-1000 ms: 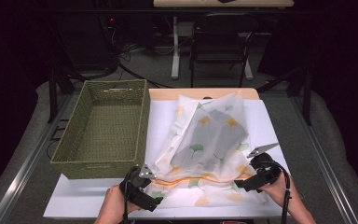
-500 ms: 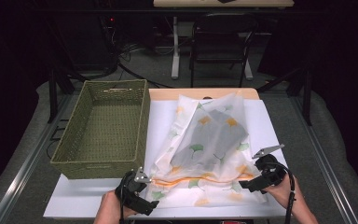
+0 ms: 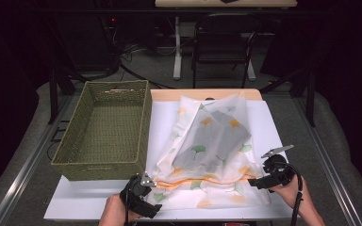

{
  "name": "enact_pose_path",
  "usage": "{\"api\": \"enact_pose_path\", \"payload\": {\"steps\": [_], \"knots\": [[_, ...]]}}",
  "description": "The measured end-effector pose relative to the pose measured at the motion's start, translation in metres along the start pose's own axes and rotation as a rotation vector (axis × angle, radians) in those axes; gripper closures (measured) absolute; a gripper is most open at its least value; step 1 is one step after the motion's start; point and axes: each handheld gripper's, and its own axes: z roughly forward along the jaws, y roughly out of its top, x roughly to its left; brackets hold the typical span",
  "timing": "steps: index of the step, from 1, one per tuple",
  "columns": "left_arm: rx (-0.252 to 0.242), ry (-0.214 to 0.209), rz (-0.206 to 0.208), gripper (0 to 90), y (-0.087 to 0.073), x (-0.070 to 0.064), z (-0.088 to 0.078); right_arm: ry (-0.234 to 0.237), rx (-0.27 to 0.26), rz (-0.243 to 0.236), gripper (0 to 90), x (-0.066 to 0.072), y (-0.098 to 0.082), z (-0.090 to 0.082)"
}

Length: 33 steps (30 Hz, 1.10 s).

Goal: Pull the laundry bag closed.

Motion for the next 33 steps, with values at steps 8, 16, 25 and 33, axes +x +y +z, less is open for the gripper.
{"api": "enact_pose_path", "payload": {"steps": [8,16,25,33], "knots": [[0.015,0.028,0.001,30.0,0.0,-0.001,0.004,-0.038,0.042,0.027,33.0,-0.006,-0.003,0.006],[-0.008,0.016,-0.002,48.7,0.0,-0.003,0.005,-0.073,0.079,0.034,52.1,-0.004,-0.004,0.012],[-0.029,0.04,0.006,68.1,-0.001,-0.005,0.005,-0.119,0.089,0.028,65.0,-0.001,-0.004,0.013],[-0.035,0.055,0.021,82.7,-0.001,-0.007,0.005,-0.092,0.084,0.036,80.0,0.0,-0.004,0.013]]}}
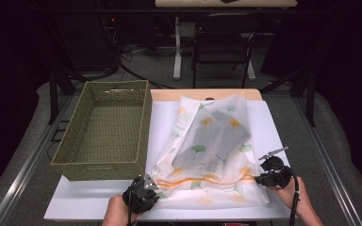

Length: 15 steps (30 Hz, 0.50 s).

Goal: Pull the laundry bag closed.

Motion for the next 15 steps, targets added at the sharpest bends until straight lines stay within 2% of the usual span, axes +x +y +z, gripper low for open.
{"api": "enact_pose_path", "payload": {"steps": [7,15], "knots": [[-0.004,-0.008,-0.001,87.7,0.0006,-0.0017,0.0001,-0.007,0.006,-0.011,83.5,0.0005,0.0008,-0.0016],[0.001,-0.056,0.013,87.7,0.0025,-0.0061,-0.0002,-0.025,0.006,-0.006,83.8,-0.0027,0.0009,-0.0028]]}}
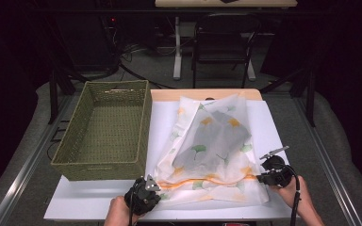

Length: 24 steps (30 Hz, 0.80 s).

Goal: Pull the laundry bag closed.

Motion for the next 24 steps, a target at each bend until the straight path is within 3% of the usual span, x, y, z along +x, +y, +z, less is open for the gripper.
{"api": "enact_pose_path", "payload": {"steps": [24], "knots": [[-0.005,-0.088,0.044,86.7,0.009,-0.026,0.007,-0.105,0.009,-0.015,84.0,-0.014,0.003,-0.001]]}}
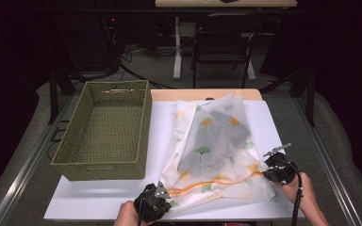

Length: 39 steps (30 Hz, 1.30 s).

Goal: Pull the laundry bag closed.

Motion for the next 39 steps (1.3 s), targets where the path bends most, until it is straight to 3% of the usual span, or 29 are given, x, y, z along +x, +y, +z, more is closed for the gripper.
{"api": "enact_pose_path", "payload": {"steps": [3,6,11,15,20,23,28,32,37,39], "knots": [[0.001,-0.006,0.002,83.6,0.0,0.001,0.0,-0.002,0.002,0.002,84.0,-0.001,0.0,0.001],[0.002,-0.023,0.0,74.7,0.001,0.003,-0.002,0.002,-0.003,-0.001,83.2,-0.001,0.0,0.0],[-0.021,-0.016,-0.031,47.2,0.001,0.011,-0.011,0.025,-0.011,-0.009,73.0,-0.002,-0.002,-0.003],[-0.046,-0.007,-0.068,33.0,0.0,0.019,-0.017,0.035,-0.026,-0.012,57.2,0.001,-0.001,-0.007],[-0.069,0.017,-0.091,15.2,0.005,0.029,-0.019,0.106,-0.065,-0.011,29.7,0.005,0.001,-0.012],[-0.071,0.025,-0.105,13.1,0.01,0.034,-0.016,0.124,-0.084,-0.016,16.6,0.01,0.002,-0.016],[-0.063,0.031,-0.125,8.7,0.017,0.04,-0.009,0.156,-0.102,-0.05,7.0,0.017,0.003,-0.019],[-0.056,0.026,-0.144,6.2,0.021,0.044,-0.005,0.171,-0.107,-0.082,5.8,0.023,0.004,-0.019],[-0.092,-0.013,-0.192,6.5,0.025,0.051,-0.003,0.186,-0.122,-0.104,5.8,0.029,0.005,-0.02],[-0.099,0.009,-0.2,9.7,0.028,0.052,-0.002,0.195,-0.121,-0.106,5.7,0.032,0.006,-0.021]]}}
